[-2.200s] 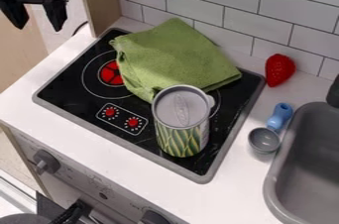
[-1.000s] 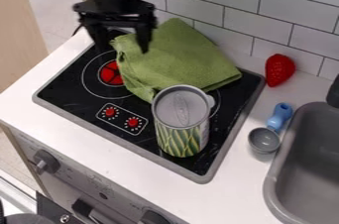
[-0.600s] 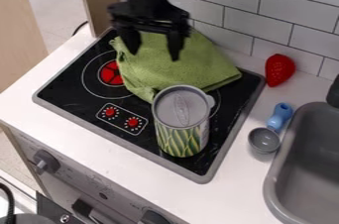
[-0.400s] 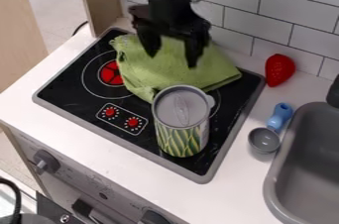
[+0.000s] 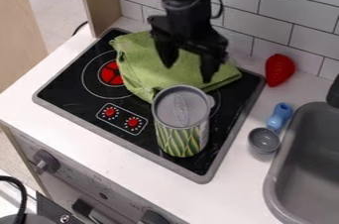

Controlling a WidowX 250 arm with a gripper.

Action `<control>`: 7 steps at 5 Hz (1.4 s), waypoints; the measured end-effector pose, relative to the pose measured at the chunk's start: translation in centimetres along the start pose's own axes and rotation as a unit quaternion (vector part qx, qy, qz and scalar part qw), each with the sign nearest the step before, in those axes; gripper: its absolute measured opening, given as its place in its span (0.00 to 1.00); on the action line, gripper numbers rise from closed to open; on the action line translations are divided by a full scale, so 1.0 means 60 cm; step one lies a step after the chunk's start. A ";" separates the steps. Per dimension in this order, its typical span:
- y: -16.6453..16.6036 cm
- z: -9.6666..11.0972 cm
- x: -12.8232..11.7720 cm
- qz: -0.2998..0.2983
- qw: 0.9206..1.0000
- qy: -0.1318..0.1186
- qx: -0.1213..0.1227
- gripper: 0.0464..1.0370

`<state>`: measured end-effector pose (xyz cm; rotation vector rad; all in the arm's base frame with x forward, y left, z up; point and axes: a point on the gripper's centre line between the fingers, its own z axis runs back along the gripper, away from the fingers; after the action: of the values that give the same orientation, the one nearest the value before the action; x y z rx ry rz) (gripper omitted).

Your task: Push the can below the burners

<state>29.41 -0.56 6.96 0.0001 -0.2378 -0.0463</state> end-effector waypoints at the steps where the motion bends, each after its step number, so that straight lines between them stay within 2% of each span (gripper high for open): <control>1: -0.008 -0.007 -0.017 -0.011 1.000 0.005 0.003 0.96; 2: -0.012 -0.011 -0.027 -0.011 1.000 0.001 0.023 0.96; 3: -0.014 -0.009 -0.036 -0.004 1.000 0.008 0.020 0.96; 4: -0.014 0.002 -0.049 -0.001 1.000 0.002 0.020 0.96; 5: -0.013 -0.003 -0.061 0.003 1.000 0.008 0.025 0.96; 7: -0.012 0.001 -0.071 0.007 0.999 -0.003 0.033 0.96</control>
<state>25.20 -1.08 6.02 0.0639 -0.2461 -0.0248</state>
